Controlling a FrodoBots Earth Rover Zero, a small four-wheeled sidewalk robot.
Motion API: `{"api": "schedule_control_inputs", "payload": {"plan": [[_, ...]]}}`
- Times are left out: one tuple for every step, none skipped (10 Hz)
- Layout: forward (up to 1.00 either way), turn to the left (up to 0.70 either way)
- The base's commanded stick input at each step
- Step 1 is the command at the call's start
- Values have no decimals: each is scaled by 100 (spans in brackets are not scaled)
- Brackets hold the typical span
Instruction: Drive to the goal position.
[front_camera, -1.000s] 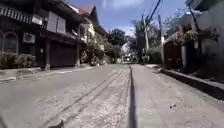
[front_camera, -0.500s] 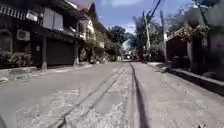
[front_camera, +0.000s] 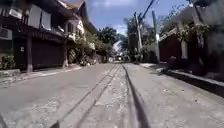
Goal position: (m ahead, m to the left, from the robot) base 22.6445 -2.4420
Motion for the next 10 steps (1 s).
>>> {"api": "schedule_control_inputs", "payload": {"plan": [[100,15],[100,15],[100,15],[100,15],[100,15],[100,15],[100,15],[100,15],[100,-3],[100,-25]]}}
